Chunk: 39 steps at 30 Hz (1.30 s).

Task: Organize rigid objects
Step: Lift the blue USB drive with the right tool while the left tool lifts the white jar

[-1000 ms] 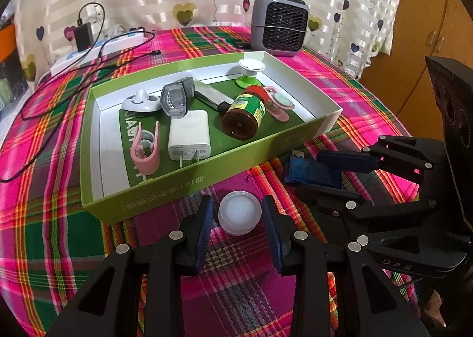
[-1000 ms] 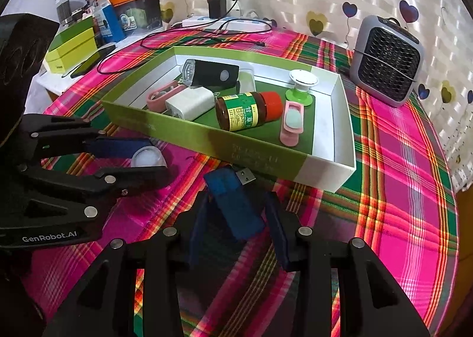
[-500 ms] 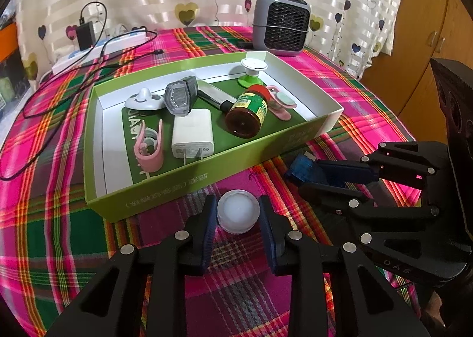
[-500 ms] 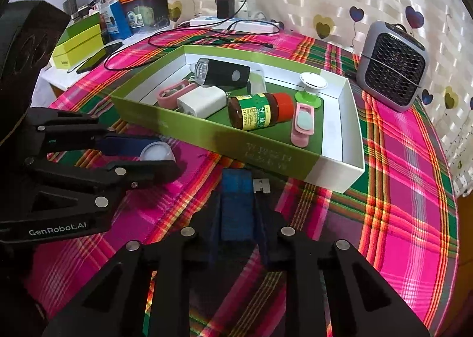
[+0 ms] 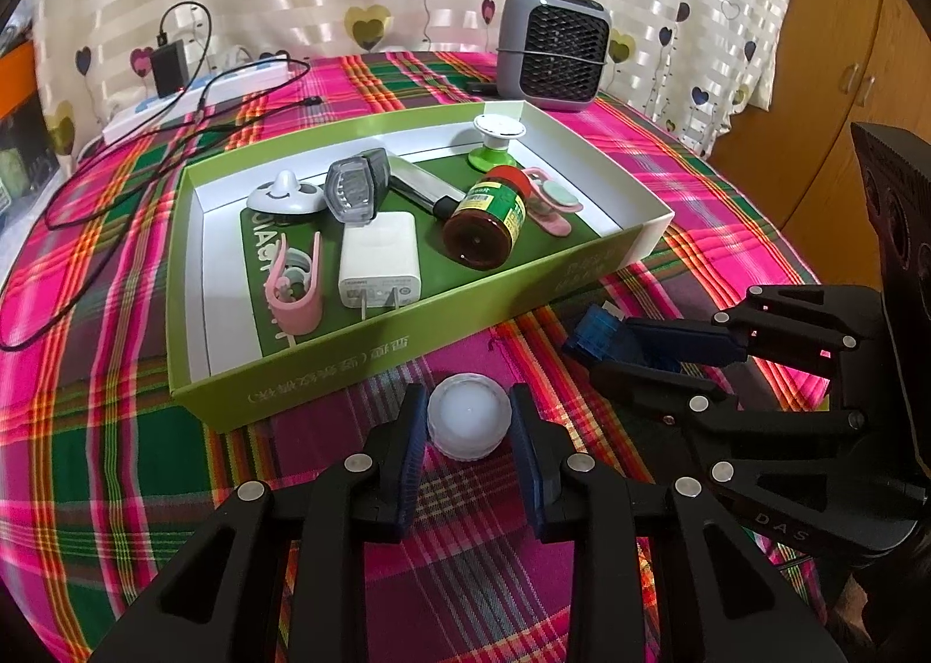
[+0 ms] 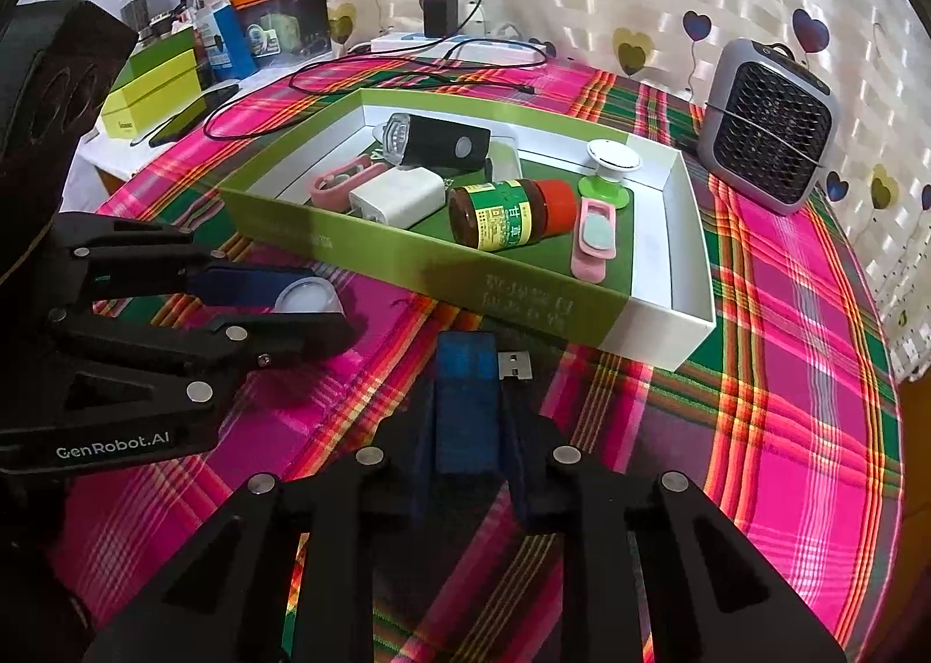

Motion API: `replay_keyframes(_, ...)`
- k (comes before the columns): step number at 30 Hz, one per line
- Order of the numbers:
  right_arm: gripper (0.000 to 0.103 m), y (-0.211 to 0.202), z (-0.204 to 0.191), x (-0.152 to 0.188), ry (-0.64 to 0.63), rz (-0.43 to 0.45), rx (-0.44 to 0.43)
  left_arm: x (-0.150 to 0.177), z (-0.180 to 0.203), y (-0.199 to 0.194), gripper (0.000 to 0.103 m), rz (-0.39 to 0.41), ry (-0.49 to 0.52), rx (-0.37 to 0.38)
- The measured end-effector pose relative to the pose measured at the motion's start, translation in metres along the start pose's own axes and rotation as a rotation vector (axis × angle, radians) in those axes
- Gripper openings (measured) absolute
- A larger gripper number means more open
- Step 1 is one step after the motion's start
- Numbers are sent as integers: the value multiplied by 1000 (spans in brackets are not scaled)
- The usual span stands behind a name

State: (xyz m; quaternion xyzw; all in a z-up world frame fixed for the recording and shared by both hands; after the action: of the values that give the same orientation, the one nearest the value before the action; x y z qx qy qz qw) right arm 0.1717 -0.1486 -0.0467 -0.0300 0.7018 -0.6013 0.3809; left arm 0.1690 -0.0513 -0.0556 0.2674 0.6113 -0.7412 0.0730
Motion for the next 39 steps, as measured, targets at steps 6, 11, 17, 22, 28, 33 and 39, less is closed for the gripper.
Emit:
replay_keyframes(6, 23, -1, -2, 1, 4, 2, 0, 0, 0, 0, 27, 0, 0, 1)
replay_keyframes(11, 23, -2, -2, 2, 8, 2, 2, 1, 0, -1, 27, 4, 3, 1)
replay_keyframes(17, 23, -6, -5, 4, 2, 15, 2, 3, 3, -5, 27, 8, 5, -2)
replay_keyframes(22, 23, -13, -4, 3, 15, 36, 0, 4, 3, -9, 27, 17, 2, -7)
replay_keyframes(28, 23, -19, -7, 3, 21, 50, -7, 3, 6, -18, 27, 34, 10, -16)
replay_keyframes(33, 23, -28, -7, 0, 21, 73, -11, -1, 7, -26, 27, 53, 12, -23)
replay_keyframes(39, 23, -39, -6, -6, 22, 102, -8, -6, 7, -36, 27, 76, 13, -27)
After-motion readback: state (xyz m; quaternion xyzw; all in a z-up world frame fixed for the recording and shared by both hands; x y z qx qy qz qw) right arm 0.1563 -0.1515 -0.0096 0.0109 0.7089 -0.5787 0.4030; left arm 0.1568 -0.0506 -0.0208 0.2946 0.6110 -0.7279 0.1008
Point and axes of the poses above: each gripper's, at about its wrist camera, not at the fingertips, and y roughly the way its jaws point, z to its right, x to its underside, the point moved 7 cm from there along y, roughly the way its jaws point, and after that the axes turned 9 degrees about -z, right-handed, at the moved point
